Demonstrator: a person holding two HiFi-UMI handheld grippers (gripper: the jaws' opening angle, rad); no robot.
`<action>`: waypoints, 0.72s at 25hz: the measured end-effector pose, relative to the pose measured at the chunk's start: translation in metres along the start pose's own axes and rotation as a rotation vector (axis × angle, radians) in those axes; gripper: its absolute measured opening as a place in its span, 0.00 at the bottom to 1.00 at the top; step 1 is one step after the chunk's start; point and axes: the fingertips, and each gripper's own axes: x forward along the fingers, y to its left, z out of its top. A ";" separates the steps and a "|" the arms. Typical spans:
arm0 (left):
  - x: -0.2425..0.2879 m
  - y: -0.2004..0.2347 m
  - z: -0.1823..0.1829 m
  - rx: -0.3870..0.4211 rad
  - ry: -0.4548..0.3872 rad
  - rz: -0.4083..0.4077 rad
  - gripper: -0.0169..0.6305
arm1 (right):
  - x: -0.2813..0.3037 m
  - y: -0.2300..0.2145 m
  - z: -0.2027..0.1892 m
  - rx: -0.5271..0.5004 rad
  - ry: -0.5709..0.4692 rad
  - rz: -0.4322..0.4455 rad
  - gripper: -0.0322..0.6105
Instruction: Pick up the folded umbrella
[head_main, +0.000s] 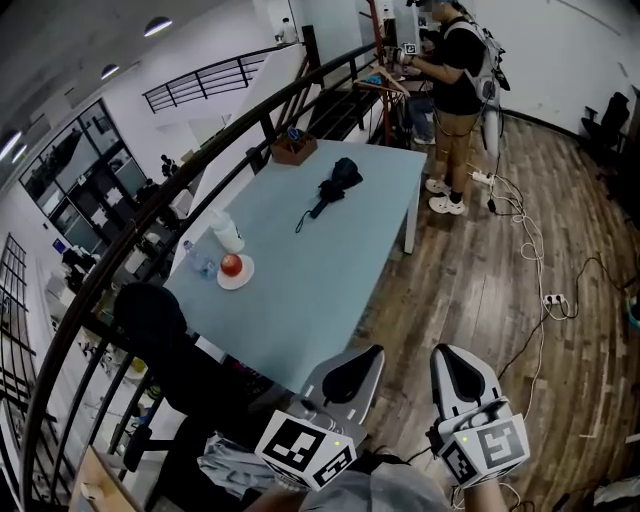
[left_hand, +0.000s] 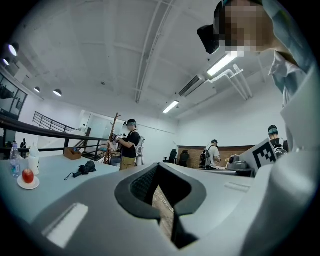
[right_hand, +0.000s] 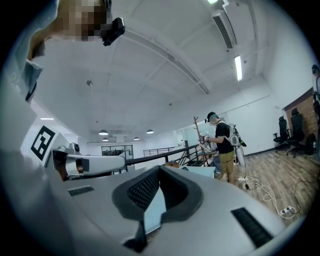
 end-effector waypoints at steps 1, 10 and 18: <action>0.003 -0.004 -0.003 -0.001 0.002 -0.006 0.03 | -0.004 -0.004 -0.002 0.003 -0.001 -0.007 0.05; 0.028 -0.037 -0.014 0.001 0.017 -0.087 0.03 | -0.037 -0.037 -0.016 0.038 -0.007 -0.094 0.05; 0.061 -0.054 -0.015 0.010 0.018 -0.163 0.03 | -0.040 -0.065 -0.001 0.013 -0.026 -0.150 0.05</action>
